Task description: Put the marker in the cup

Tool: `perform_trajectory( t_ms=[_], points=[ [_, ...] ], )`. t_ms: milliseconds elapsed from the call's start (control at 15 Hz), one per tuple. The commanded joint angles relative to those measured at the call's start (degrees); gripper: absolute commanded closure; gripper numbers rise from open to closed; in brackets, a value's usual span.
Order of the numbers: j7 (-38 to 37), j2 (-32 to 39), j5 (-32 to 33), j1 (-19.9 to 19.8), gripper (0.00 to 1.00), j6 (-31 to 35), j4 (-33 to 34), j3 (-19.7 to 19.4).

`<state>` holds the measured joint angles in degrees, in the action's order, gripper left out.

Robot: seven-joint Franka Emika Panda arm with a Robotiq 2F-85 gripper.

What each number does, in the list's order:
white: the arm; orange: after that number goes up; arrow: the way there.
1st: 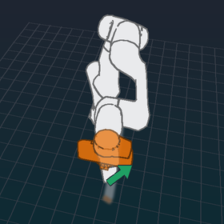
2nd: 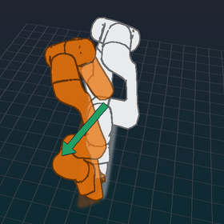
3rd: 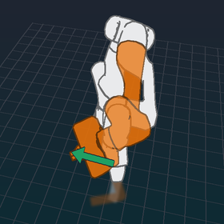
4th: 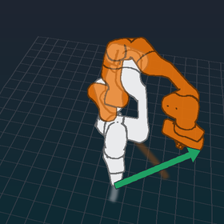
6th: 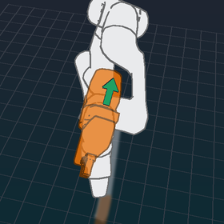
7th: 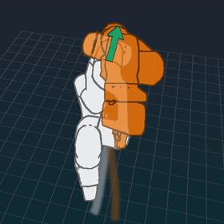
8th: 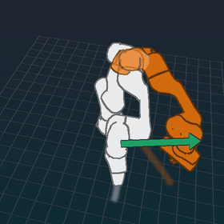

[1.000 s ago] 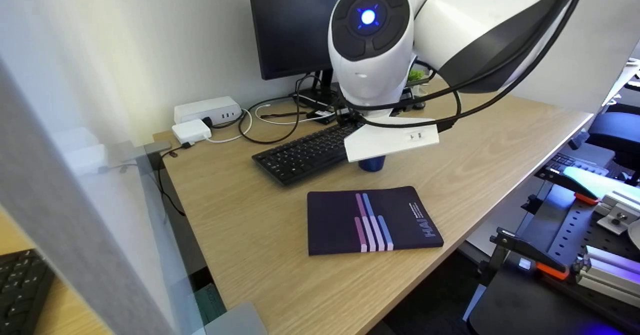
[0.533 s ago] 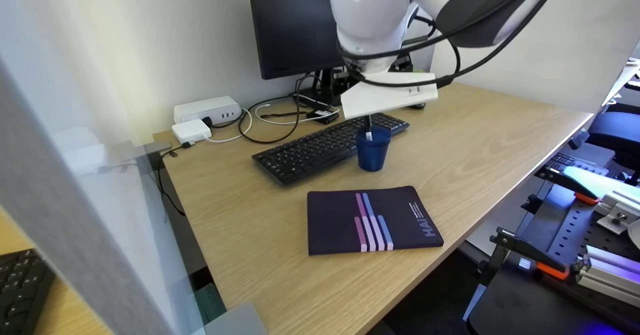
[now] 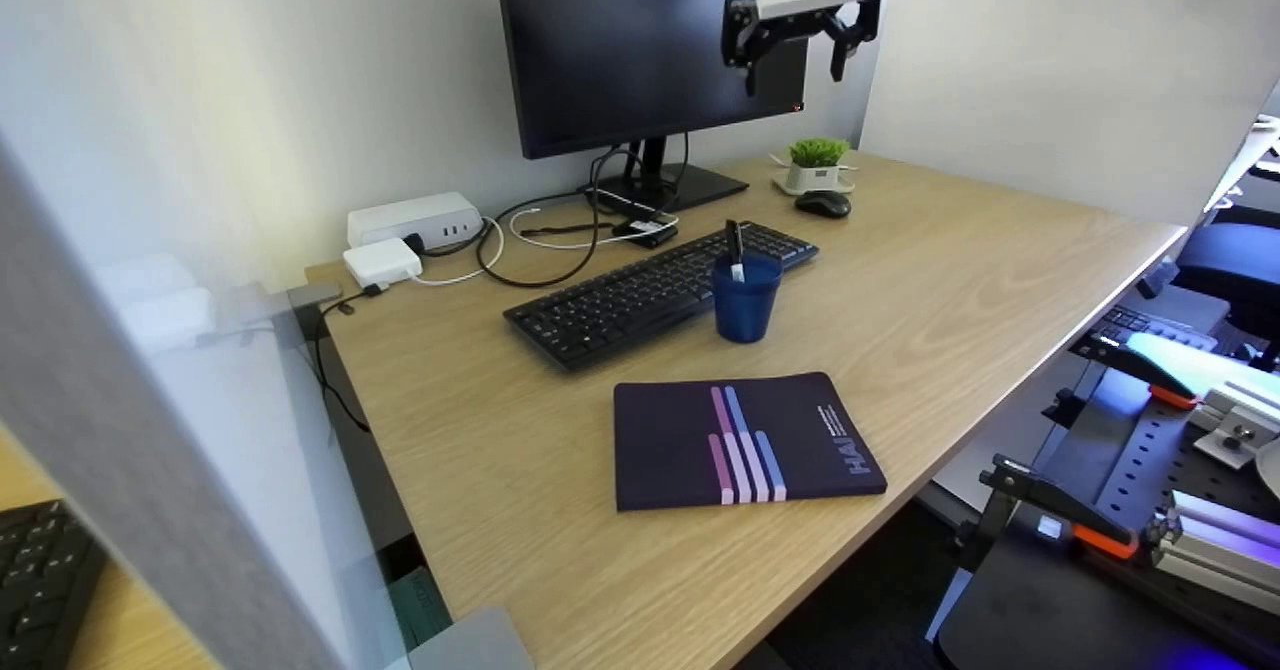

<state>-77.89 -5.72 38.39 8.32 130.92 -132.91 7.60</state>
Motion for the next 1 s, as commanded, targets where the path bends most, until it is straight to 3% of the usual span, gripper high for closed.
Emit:
perform_trajectory(
  t_ms=[0, 267, 333, 733, 800, 933],
  points=[
    [12.8, -4.9, -12.3, -2.2, 0.0, -1.0, -1.9, -2.5],
    [29.3, -10.1, -25.4, -5.0, 0.0, -5.8, -3.2, -6.2],
    [34.7, -11.4, -28.4, -1.4, 0.0, -5.2, -4.2, -10.7],
    [63.1, -19.8, -39.1, -0.1, 0.0, -10.9, -7.9, -22.1],
    [58.2, -16.9, -38.4, -6.2, 0.0, -8.6, -6.8, -15.1],
    [63.5, -18.9, -40.0, -6.3, 0.0, -10.2, -7.6, -17.2]
  ],
)
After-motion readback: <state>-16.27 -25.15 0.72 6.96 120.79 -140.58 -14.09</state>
